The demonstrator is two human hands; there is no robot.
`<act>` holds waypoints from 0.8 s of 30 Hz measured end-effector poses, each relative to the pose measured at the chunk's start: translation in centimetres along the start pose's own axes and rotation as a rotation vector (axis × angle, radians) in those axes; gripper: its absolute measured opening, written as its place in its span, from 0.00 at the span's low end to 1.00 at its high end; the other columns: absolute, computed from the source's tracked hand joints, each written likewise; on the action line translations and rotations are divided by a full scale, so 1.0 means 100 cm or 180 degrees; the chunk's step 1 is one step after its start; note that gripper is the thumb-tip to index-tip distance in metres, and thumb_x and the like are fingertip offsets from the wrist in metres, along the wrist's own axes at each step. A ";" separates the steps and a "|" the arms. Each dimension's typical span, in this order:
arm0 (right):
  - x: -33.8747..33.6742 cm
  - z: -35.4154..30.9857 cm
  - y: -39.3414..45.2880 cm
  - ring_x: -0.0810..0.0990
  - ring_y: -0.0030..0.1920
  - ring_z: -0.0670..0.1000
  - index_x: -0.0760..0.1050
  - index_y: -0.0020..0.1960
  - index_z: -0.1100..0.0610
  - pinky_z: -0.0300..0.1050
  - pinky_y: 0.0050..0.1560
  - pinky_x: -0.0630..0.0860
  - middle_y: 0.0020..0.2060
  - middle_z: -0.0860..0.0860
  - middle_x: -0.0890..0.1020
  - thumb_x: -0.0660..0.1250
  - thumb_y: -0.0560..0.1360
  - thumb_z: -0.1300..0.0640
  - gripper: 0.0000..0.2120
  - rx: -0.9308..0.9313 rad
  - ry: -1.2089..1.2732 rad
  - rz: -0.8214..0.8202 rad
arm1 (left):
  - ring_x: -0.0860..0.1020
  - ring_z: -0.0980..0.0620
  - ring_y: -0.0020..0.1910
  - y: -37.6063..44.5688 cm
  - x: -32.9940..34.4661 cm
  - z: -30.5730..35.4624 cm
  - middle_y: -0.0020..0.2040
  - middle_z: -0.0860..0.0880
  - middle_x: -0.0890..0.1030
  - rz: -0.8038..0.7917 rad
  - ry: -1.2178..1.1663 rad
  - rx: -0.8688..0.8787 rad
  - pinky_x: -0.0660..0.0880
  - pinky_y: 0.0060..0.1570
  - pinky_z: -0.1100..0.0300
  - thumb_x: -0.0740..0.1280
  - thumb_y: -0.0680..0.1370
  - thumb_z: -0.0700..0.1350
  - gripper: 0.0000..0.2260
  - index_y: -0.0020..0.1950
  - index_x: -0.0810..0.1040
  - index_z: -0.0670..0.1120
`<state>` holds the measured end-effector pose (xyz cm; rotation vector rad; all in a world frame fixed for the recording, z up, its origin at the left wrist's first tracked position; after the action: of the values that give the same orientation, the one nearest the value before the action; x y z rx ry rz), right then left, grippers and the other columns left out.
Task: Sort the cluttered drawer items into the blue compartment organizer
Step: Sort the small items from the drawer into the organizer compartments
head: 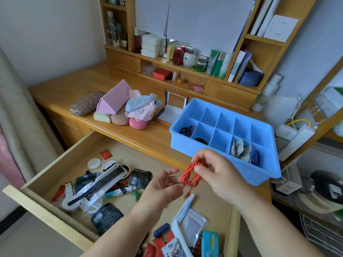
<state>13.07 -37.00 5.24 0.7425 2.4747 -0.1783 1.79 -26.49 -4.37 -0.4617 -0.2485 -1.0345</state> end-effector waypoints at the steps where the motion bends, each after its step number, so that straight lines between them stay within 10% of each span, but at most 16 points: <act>1: -0.012 -0.009 0.010 0.80 0.42 0.39 0.74 0.46 0.41 0.33 0.43 0.75 0.41 0.39 0.81 0.64 0.75 0.58 0.10 -0.0140 -0.0113 0.0125 | 0.79 0.45 0.50 0.000 -0.008 -0.002 0.48 0.46 0.82 0.0051 0.0149 0.0024 0.72 0.52 0.52 0.71 0.69 0.38 0.20 0.60 0.73 0.45; 5: -0.062 -0.032 0.053 0.79 0.44 0.46 0.74 0.43 0.37 0.44 0.46 0.76 0.39 0.42 0.80 0.63 0.70 0.53 0.10 -0.0427 -0.0224 0.0805 | 0.81 0.53 0.50 -0.006 -0.051 -0.024 0.49 0.48 0.83 0.0548 0.0981 -0.0007 0.75 0.46 0.65 0.67 0.76 0.35 0.13 0.58 0.75 0.49; 8: -0.079 -0.023 0.082 0.78 0.46 0.49 0.73 0.43 0.38 0.49 0.48 0.77 0.43 0.44 0.79 0.64 0.73 0.59 0.14 -0.0392 -0.0623 0.1109 | 0.82 0.49 0.48 -0.012 -0.080 -0.040 0.44 0.50 0.84 0.0895 0.1307 -0.0211 0.76 0.55 0.53 0.66 0.76 0.34 0.12 0.54 0.76 0.49; 20: -0.052 0.040 0.112 0.80 0.45 0.55 0.70 0.47 0.45 0.51 0.46 0.75 0.47 0.51 0.83 0.65 0.76 0.60 0.10 0.0623 -0.1386 -0.0124 | 0.82 0.52 0.44 -0.005 -0.100 -0.047 0.45 0.48 0.82 0.1033 0.1750 -0.0323 0.76 0.53 0.54 0.64 0.76 0.35 0.13 0.54 0.76 0.52; 24: -0.057 0.041 0.119 0.76 0.57 0.57 0.75 0.57 0.55 0.47 0.57 0.68 0.59 0.52 0.79 0.64 0.76 0.62 0.11 0.0286 -0.2801 0.0572 | 0.80 0.52 0.42 -0.005 -0.107 -0.045 0.45 0.49 0.81 0.1239 0.1874 -0.0319 0.76 0.45 0.58 0.64 0.76 0.35 0.13 0.53 0.76 0.52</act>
<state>25.43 -30.85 5.17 0.7138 1.5681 -0.4425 -3.96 -20.64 -12.56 -0.2627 0.4066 -0.7599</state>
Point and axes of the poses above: each hand's wrist, its own y-axis towards the middle knuckle, its own x-axis out of the palm, z = x × y, the point moved 3 cm from there along y, towards the middle knuckle
